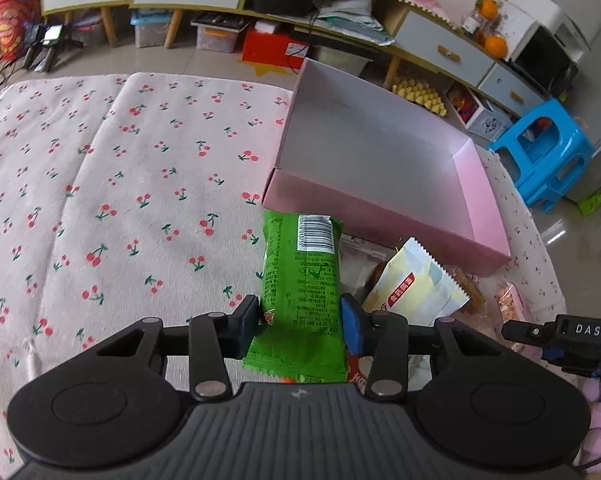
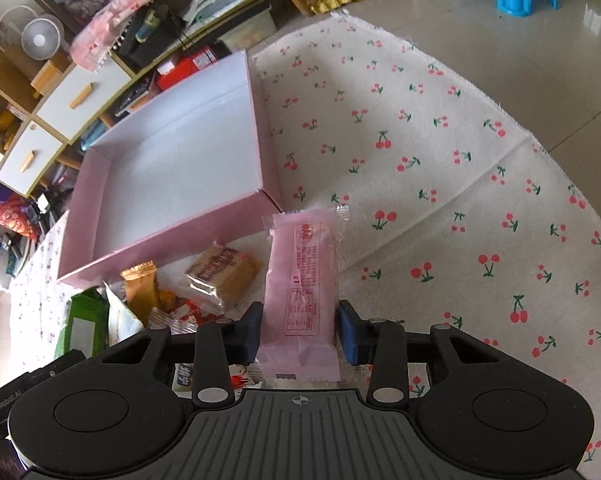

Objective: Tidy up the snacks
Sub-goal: 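Carry the green bar and pink packet into the pink box and release both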

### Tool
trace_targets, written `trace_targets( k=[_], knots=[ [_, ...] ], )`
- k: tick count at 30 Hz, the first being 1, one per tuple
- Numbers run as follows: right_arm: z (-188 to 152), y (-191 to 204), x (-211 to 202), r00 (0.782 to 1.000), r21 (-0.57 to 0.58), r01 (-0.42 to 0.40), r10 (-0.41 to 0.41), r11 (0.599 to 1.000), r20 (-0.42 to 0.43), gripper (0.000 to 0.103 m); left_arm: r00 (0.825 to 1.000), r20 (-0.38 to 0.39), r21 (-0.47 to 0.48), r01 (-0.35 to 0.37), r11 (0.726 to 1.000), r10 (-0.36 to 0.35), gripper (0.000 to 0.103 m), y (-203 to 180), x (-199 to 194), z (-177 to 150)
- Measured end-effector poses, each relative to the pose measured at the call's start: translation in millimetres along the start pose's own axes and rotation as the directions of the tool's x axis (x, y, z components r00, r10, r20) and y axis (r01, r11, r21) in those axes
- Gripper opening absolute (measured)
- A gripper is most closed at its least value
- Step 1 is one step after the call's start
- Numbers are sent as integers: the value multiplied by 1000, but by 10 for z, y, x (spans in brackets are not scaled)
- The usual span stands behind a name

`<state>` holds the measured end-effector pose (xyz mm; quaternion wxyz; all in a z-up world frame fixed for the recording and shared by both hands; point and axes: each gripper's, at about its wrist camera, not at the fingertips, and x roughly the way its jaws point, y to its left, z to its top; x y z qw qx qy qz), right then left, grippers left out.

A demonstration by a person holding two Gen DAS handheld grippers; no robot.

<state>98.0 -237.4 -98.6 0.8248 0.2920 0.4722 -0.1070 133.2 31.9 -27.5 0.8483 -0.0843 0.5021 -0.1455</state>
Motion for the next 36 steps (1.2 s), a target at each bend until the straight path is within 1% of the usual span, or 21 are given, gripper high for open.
trace_targets(
  k=[5,10,16,19,20,24,29,32,36],
  knots=[
    [15,22,-128,999,0,-32,31,1000,23,37,999,30,-16,16,1000,-16,39,27,-128,22],
    [50,54,-267,996,29,-83,82,996,44,37,998,51,-47,32,998,-30,39,68,-232,29],
    [155,174,-430,985,31,-158,155,987,77,37,995,92,-79,57,995,-50,39,74,-359,53],
    [240,223,-451,978,49,-189,184,981,101,37,990,127,-83,71,994,-60,39,61,-406,113],
    [268,240,-448,974,51,-205,199,977,106,37,988,140,-82,73,994,-61,39,55,-417,131],
    [400,340,-391,949,54,-296,288,954,129,37,983,170,-71,79,994,-66,39,11,-375,212],
    [536,409,-247,926,50,-346,333,937,178,37,981,178,-65,91,994,-78,39,-13,-276,325],
    [599,363,-106,920,61,-359,343,931,189,37,979,187,-50,93,994,-82,39,-47,-210,411],
    [690,272,53,922,121,-364,340,923,184,37,976,202,-12,89,996,-85,39,-150,-83,586]
  ],
)
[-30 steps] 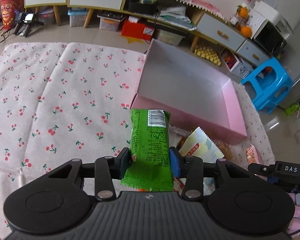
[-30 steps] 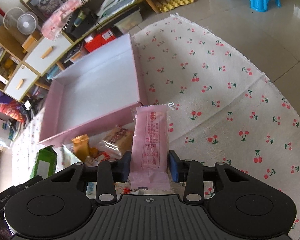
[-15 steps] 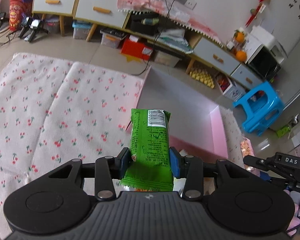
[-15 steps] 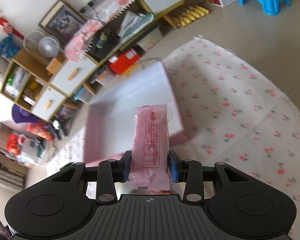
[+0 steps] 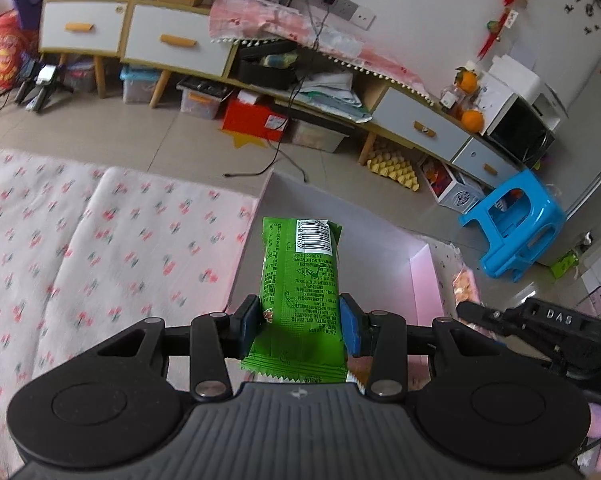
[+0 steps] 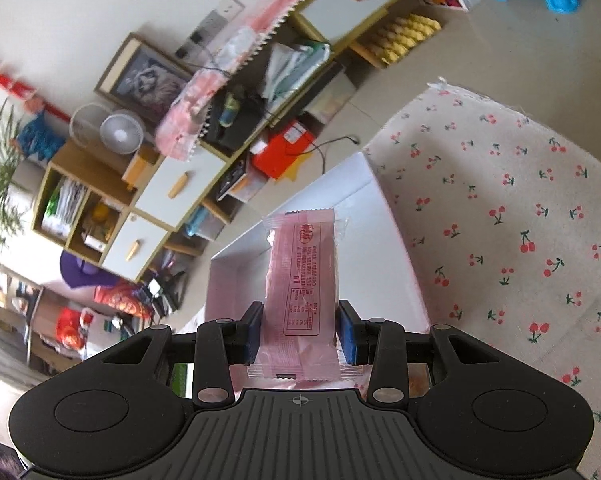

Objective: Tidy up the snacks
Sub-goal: 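Carry the green bar and pink packet into the pink box and release both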

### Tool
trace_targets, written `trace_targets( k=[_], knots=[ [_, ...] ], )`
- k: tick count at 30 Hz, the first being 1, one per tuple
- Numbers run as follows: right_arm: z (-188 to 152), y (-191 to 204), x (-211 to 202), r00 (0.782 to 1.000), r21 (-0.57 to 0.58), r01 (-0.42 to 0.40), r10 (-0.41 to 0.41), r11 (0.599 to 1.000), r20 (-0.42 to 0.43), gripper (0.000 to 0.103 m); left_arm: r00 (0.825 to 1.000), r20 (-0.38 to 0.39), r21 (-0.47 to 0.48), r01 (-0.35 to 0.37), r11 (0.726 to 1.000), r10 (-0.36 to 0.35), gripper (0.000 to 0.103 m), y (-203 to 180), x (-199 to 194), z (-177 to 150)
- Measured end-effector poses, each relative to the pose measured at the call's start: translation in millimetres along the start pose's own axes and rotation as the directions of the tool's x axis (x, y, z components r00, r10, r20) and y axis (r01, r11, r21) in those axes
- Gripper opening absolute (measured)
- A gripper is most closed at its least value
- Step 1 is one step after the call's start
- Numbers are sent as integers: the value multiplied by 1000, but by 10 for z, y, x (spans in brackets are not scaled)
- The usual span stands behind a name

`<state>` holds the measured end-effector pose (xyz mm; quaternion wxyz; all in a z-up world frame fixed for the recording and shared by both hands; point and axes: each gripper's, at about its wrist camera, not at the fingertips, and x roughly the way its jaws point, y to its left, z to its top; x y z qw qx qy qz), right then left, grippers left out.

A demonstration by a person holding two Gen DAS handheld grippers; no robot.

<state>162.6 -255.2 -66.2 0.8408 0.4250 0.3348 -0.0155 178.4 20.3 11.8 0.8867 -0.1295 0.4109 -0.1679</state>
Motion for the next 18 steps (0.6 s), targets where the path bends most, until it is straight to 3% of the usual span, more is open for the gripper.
trace_targets(
  k=[8,14,18],
  knots=[
    [103,-147,207,999,-33,54,-54,998,9,37,998,56,152,15,988,-24,39,-181,438,124],
    [133,-197,281,999,-44,37,-37,998,-4,37,999,9,238,-53,970,52,39,-129,621,13],
    [140,-163,310,999,-66,39,-40,997,-3,37,997,-31,238,-63,969,72,39,-43,584,0]
  ],
)
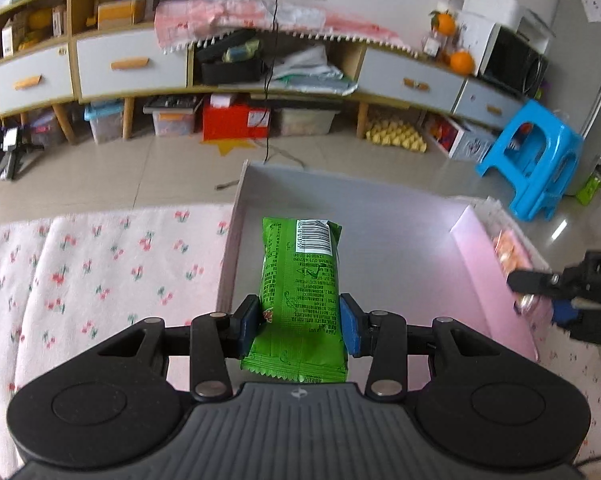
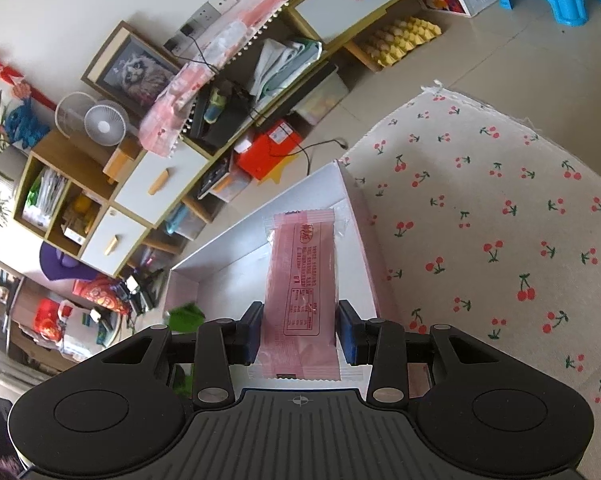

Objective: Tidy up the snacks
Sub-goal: 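Carry the green bar and pink packet into the pink box and release both, then withdraw both tools from the box back toward the snack pile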

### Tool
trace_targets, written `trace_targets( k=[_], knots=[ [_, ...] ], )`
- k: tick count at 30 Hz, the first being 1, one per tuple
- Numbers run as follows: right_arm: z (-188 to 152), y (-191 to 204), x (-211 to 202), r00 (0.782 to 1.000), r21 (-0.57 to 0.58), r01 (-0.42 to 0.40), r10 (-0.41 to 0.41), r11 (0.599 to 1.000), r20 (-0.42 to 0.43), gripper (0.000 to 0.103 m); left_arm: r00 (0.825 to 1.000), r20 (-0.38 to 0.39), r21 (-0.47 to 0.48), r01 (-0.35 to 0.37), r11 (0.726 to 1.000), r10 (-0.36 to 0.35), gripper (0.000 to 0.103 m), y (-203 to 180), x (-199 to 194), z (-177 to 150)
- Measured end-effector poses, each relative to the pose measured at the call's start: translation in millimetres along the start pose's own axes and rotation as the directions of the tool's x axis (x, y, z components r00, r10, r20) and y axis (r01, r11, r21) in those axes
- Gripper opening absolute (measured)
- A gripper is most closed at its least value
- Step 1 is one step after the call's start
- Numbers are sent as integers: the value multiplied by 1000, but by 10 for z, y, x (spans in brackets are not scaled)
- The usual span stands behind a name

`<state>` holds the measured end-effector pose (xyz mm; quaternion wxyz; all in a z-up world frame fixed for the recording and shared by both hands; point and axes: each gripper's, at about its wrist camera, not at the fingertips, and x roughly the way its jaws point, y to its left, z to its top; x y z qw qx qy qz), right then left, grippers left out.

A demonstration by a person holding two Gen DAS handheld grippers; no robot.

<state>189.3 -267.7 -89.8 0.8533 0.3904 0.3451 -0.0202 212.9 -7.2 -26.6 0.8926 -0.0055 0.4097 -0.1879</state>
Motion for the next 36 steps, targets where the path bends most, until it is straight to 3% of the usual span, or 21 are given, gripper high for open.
trace_targets(
  k=[6,8,22,31,34,36],
  knots=[
    [-37,75,46,1000,-38,-10,9,999,-4,37,998,-60,-57,-17,998,14,39,76,-45,-54],
    [-63,112,62,1000,-60,-6,5,998,-9,37,998,-52,-31,-22,999,20,38,53,-69,-94],
    [-224,356,163,998,-234,47,-54,971,-23,37,996,-93,-120,-25,992,14,38,127,-253,-253],
    [-242,394,132,998,-272,56,-62,961,-11,41,997,-75,-93,-34,995,27,40,86,-263,-252],
    [-222,390,100,998,-267,53,-60,962,-19,48,998,-52,-51,-36,998,33,52,32,-325,-250],
    [-223,403,57,998,-271,49,-55,961,-15,53,999,-42,-34,-23,999,22,67,-1,-377,-248]
  ],
)
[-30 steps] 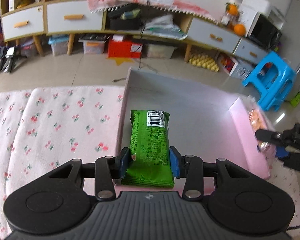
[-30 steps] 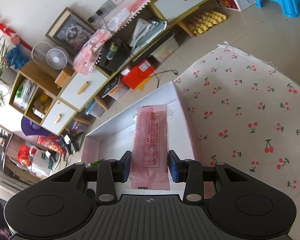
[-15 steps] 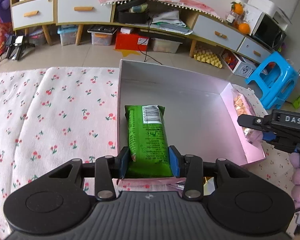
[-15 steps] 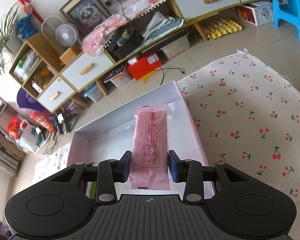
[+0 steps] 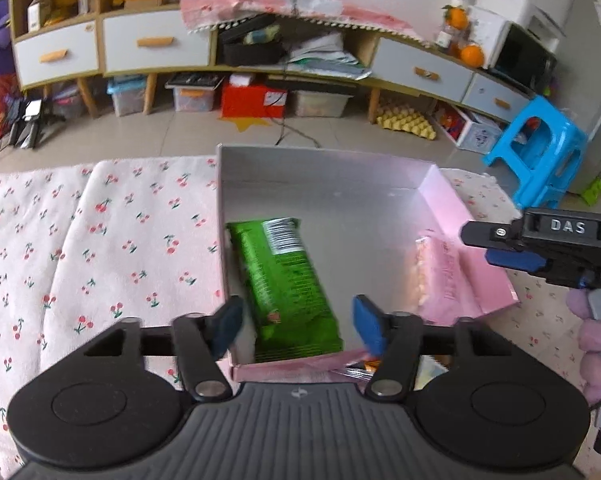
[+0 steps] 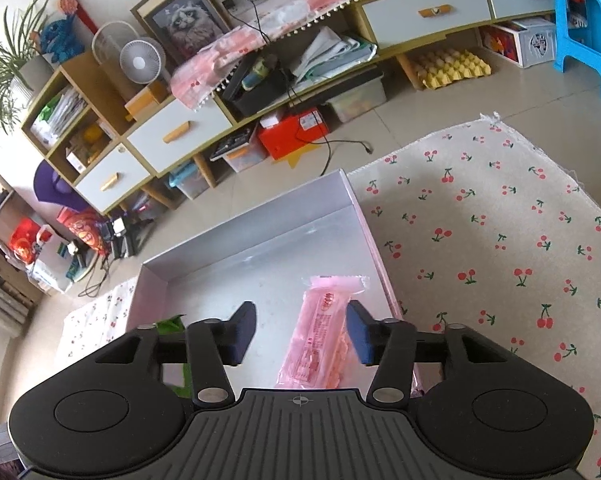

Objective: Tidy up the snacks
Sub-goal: 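Withdraw both tools from the box back toward the snack pile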

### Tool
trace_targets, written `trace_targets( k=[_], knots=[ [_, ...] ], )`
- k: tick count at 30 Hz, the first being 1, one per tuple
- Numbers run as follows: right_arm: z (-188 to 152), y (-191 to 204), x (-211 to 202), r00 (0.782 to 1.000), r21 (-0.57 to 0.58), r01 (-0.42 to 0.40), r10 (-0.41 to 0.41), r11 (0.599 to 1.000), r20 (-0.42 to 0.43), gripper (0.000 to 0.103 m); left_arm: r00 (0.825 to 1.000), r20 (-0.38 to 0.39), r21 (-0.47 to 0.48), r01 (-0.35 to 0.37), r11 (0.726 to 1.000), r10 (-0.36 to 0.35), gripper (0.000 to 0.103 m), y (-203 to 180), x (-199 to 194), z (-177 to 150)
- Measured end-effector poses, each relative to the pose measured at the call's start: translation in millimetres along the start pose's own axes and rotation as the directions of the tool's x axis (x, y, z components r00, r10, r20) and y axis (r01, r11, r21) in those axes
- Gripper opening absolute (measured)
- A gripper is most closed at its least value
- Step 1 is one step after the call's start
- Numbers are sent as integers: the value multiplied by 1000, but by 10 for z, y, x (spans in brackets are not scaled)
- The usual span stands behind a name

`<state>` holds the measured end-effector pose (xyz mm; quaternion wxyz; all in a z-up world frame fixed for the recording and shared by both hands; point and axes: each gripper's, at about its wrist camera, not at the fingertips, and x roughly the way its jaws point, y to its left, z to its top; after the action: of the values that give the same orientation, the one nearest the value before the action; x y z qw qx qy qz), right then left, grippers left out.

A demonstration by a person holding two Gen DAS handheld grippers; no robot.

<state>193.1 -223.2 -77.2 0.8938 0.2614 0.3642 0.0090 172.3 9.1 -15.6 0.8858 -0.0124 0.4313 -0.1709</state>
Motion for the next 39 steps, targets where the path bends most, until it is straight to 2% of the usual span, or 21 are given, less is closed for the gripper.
trace_targets(
  k=[2,5,9,13,26,32,39],
  knots=[
    [3,22,-54,1000,-7,3,-3,1000,4,64,1000,10,20,-10,1000,10,73,-30,-53,-15],
    [-4,74,-178,1000,-32,2,-2,999,17,74,1000,10,31,-8,999,7,78,-52,-132,-13],
    [-9,142,-356,1000,-73,1,0,997,14,80,1000,25,23,-3,1000,3,88,-44,-257,-33],
    [-44,196,-550,1000,-99,5,-3,995,21,86,1000,29,31,-11,999,10,93,-79,-385,-79],
    [-285,209,-932,992,-141,42,-58,989,-110,87,999,14,32,-41,999,41,102,-96,-627,-323],
    [-429,78,-1032,985,-106,49,-66,993,-161,87,998,39,23,-53,998,52,102,-73,-654,-479],
    [-611,11,-1029,971,-160,76,-109,984,-211,87,999,9,58,-51,997,51,102,-92,-644,-667]
  ],
)
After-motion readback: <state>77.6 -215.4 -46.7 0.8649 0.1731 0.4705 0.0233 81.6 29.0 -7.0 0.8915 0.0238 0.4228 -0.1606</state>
